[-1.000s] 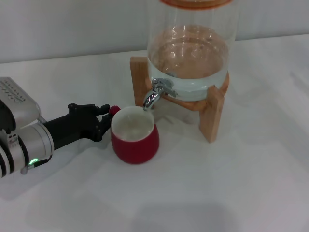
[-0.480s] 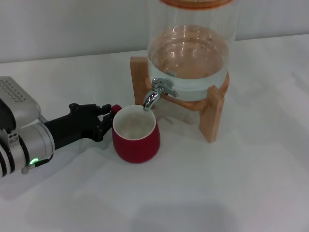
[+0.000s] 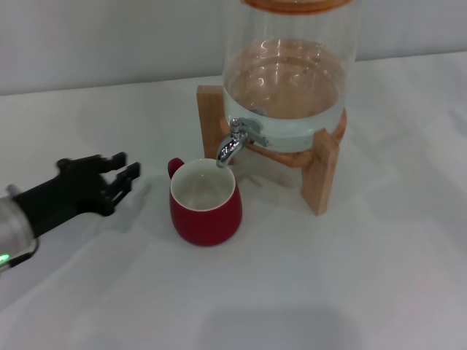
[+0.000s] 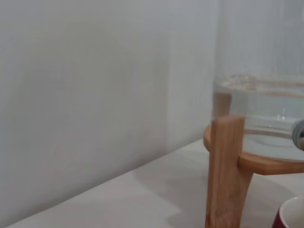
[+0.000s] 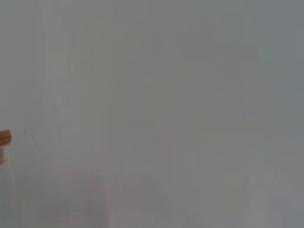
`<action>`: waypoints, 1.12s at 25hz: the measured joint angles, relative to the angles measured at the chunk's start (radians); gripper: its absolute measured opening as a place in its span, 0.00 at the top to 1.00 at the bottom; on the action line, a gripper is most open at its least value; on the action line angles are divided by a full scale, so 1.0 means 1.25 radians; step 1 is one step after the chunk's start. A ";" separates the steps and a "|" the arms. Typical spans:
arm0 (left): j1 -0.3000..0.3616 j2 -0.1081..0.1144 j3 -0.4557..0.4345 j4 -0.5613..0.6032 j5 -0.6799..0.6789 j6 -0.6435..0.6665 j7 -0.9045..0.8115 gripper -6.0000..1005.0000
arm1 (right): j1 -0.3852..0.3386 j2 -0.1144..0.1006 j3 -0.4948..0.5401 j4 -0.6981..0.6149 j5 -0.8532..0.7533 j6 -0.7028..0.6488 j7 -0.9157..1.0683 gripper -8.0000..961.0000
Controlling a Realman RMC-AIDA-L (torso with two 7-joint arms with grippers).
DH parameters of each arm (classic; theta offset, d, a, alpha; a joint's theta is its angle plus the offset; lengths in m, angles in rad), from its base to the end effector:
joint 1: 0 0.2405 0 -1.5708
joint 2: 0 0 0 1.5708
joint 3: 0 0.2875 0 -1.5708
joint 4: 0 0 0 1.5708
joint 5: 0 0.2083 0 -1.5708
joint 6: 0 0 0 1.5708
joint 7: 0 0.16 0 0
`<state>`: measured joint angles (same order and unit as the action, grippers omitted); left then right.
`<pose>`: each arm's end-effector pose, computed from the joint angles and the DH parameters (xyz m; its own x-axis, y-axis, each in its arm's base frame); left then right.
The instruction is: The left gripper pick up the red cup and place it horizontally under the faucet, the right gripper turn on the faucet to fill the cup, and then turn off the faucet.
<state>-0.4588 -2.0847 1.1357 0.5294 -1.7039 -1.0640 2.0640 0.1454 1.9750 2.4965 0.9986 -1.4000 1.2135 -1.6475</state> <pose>-0.2939 0.3726 -0.0682 0.8234 0.2227 0.5219 0.4808 -0.7622 -0.4334 0.3734 0.3174 0.1713 0.6342 -0.0798 -0.7691 -0.7502 -0.3044 -0.5870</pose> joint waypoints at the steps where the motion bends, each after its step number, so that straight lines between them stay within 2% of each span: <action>1: 0.017 0.000 0.000 0.022 0.000 -0.009 -0.016 0.74 | 0.000 0.000 0.000 0.000 0.000 0.000 0.000 0.25; 6: 0.072 0.002 -0.007 0.090 -0.017 -0.022 -0.093 0.68 | 0.000 -0.001 0.003 0.000 0.000 0.000 0.000 0.25; 12: 0.118 0.006 -0.015 0.099 -0.152 -0.035 -0.146 0.47 | -0.002 0.000 0.006 0.000 0.000 0.000 0.000 0.25; 19: 0.133 0.007 -0.029 0.101 -0.175 -0.086 -0.150 0.27 | -0.007 0.000 0.006 0.000 0.000 0.000 0.006 0.25; 25: 0.139 0.011 -0.029 0.102 -0.173 -0.093 -0.173 0.13 | -0.018 -0.001 0.005 0.000 0.000 0.026 0.011 0.25; 28: 0.144 0.016 -0.051 0.109 -0.174 -0.099 -0.217 0.13 | -0.026 -0.006 0.005 0.004 -0.007 0.061 0.017 0.25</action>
<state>-0.2791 -2.0645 1.0714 0.6656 -1.9214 -1.1876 1.7923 0.1133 1.9678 2.5029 1.0033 -1.4082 1.2893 -1.6262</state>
